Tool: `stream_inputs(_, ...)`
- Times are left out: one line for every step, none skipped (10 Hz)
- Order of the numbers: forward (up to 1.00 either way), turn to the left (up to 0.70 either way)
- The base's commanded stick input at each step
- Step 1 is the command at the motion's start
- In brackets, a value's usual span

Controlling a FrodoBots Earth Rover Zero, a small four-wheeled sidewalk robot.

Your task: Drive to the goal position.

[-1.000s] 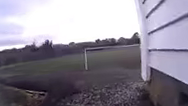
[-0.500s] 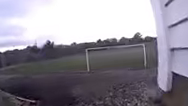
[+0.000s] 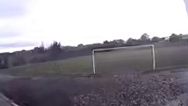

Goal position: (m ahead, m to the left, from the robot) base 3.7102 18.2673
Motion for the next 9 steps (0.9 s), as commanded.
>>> stream_inputs(0.7,0.35)
stream_inputs(0.7,0.35)
stream_inputs(0.7,0.35)
stream_inputs(0.7,0.35)
stream_inputs(0.7,0.35)
stream_inputs(0.7,0.35)
stream_inputs(0.7,0.35)
stream_inputs(0.7,0.35)
stream_inputs(0.7,0.35)
